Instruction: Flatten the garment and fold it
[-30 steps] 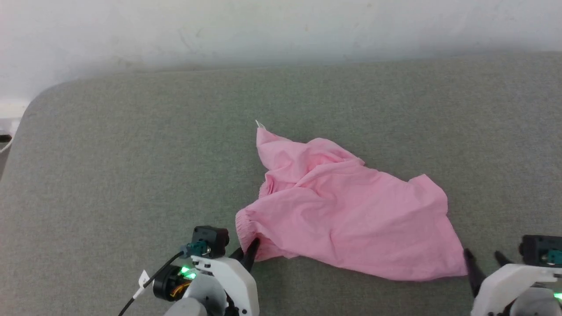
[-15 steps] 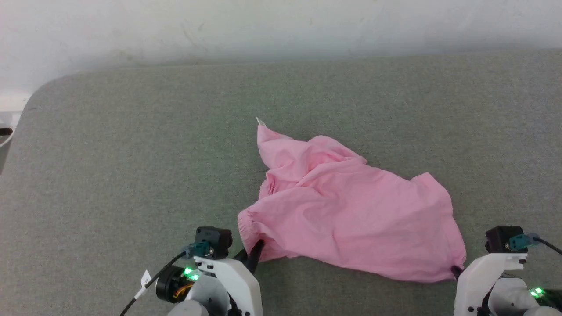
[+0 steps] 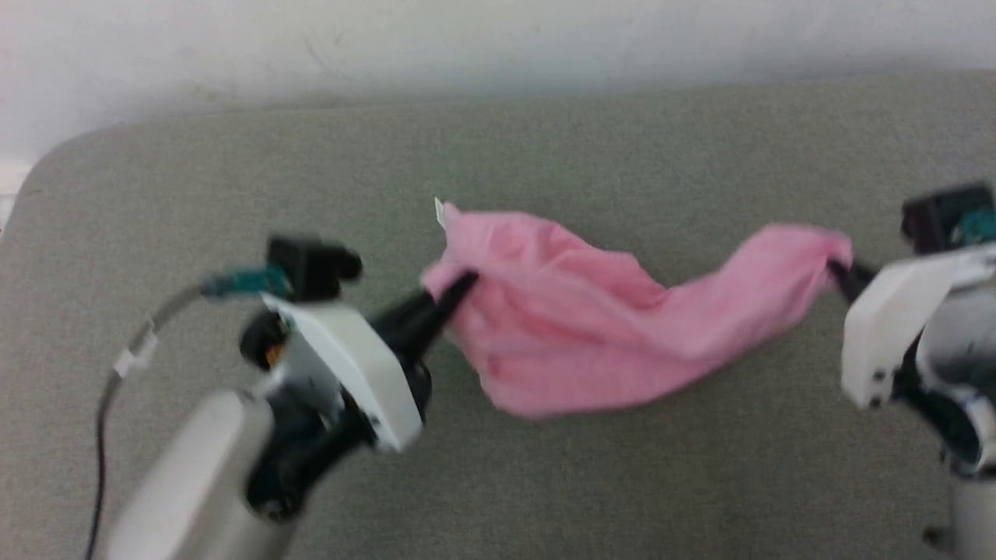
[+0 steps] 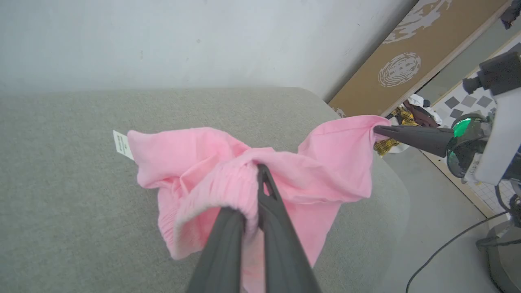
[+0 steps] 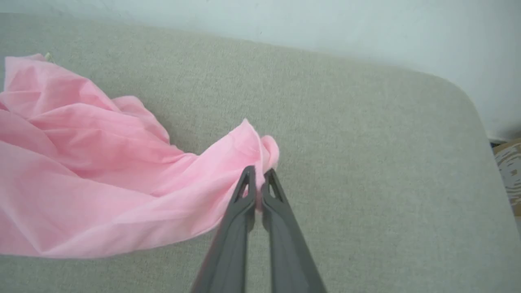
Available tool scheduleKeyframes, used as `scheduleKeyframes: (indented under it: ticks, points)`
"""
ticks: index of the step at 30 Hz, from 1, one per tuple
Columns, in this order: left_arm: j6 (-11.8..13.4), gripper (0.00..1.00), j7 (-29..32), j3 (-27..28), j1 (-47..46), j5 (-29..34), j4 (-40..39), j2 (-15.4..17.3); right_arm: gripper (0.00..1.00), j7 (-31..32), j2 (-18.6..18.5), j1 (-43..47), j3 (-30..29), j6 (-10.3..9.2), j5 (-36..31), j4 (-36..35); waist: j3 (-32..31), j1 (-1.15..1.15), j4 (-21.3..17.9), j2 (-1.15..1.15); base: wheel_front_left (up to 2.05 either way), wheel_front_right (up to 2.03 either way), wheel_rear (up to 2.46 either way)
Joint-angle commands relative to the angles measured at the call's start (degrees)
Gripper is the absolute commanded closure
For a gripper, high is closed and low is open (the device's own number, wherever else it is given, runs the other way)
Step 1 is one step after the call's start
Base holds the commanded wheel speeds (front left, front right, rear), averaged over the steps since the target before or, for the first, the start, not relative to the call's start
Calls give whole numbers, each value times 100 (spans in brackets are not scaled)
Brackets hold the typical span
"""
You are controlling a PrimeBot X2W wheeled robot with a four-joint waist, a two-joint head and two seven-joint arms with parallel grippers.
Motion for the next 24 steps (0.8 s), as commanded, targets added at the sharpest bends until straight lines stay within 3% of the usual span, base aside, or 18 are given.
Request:
scheduleKeyframes:
  ticks: [1, 5, 13, 18, 24]
  points:
    - [-33, 100, 135, 140, -340, -129, -112, 74, 100, 63, -120, -383, 86, -5, 53, -55, 240, 0, -50, 0, 0, 0, 0]
    - [126, 100, 631, 558, -1398, -339, -144, 263, 100, 171, -515, -1710, 417, -5, 184, 106, 692, 0, -112, 0, 0, 0, 0]
    - [820, 100, 833, 1159, -3562, -118, 596, 243, 100, -334, -592, -4328, 691, -5, 130, 1297, 1634, 0, -216, 0, 0, 0, 0]
    - [1025, 100, 147, 1569, -4775, 170, 1269, 141, 100, -1136, -499, -5551, 691, -5, -325, 2012, 1958, 0, -266, 0, 0, 0, 0]
    - [819, 100, -920, 1850, -5733, 334, 1852, -27, 100, -2241, -370, -6442, 429, -5, -737, 2479, 2053, 0, -253, 0, 0, 0, 0]
